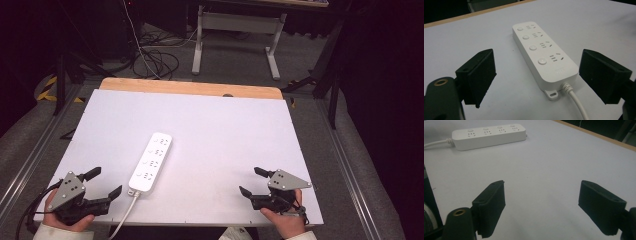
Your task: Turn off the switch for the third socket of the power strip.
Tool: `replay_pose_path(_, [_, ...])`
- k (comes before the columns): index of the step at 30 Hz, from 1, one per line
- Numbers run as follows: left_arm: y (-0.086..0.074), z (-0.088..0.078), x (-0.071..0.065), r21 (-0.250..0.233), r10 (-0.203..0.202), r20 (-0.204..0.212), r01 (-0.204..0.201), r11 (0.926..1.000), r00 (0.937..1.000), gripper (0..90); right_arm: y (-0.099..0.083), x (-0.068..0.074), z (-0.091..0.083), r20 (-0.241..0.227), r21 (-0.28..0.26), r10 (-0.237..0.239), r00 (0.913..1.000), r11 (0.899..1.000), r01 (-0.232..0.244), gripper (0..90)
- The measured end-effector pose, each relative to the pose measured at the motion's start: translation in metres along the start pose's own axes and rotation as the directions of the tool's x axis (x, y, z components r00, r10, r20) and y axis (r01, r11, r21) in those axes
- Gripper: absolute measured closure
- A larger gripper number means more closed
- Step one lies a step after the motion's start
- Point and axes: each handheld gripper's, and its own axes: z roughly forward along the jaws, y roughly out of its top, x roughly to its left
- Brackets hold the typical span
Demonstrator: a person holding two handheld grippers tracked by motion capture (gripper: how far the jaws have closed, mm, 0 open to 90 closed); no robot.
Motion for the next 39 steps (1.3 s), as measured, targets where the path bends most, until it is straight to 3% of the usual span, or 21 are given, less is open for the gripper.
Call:
replay_pose_path(18, [0.003, -0.002, -0.002, 0.009, 0.008, 0.000, -0.008, 0.9999, 1.0000, 13.4, -0.002, -0.003, 0.000, -0.002, 0.002, 0.004, 1.0000, 1.000, -0.004, 22.1])
replay_pose_path(28, [0.007, 0.000, -0.005, 0.055, 0.061, 0.006, -0.061, 0.9966, 0.9981, 13.4, -0.003, -0.004, 0.000, -0.007, 0.001, 0.007, 1.0000, 1.000, -0.007, 22.4])
replay_pose_path(34, [0.010, -0.001, -0.006, 0.052, 0.030, 0.017, -0.031, 0.9982, 0.9994, 13.5, -0.003, -0.004, 0.001, -0.007, 0.001, 0.006, 1.0000, 1.000, -0.006, 22.4])
replay_pose_path(36, [0.012, 0.000, -0.007, 0.064, -0.003, 0.015, 0.002, 0.9980, 0.9999, 13.5, -0.003, -0.003, 0.001, -0.009, 0.004, 0.007, 0.9999, 1.000, -0.007, 22.4])
replay_pose_path(39, [0.014, 0.002, -0.008, 0.070, -0.006, 0.022, 0.005, 0.9975, 0.9997, 13.5, -0.004, -0.003, 0.004, -0.019, 0.016, 0.007, 0.9998, 1.000, -0.007, 22.4])
